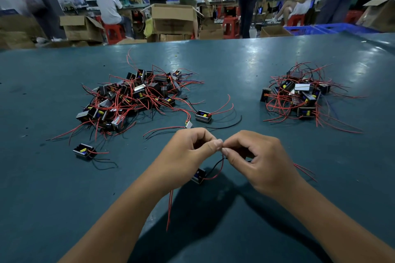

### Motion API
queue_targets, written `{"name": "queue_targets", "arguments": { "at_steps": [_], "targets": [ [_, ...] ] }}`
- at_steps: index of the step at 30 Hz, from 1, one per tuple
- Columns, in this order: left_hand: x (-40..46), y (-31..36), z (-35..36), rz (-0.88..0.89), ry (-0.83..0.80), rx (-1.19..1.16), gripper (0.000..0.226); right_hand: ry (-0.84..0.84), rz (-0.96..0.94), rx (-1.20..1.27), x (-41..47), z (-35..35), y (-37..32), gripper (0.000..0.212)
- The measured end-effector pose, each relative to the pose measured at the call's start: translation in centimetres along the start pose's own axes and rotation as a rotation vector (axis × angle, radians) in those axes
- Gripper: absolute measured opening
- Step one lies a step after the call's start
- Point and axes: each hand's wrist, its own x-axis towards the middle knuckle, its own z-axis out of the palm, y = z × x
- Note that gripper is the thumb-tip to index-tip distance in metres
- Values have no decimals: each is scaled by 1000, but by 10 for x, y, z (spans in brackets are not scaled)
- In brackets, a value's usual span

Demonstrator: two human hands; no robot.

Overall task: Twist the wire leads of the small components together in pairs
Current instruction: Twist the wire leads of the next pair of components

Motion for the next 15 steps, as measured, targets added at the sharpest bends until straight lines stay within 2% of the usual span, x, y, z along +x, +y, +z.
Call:
{"name": "queue_targets", "arguments": {
  "at_steps": [5, 9, 13, 15],
  "targets": [
    [2, -2, 3, 8, 1, 60, 23, 9, 81, 39, 0, 1, 1, 6],
    [4, -9, 6, 0, -6, 21, 30, 26, 169, 127, 1, 3, 2, 11],
    [4, -15, 5, 23, -129, 101, 10, 45, 263, 166, 3, 1, 6, 12],
    [4, -18, 6, 38, -119, 102, 11, 7, 275, 169, 3, 0, 6, 11]
  ]
}}
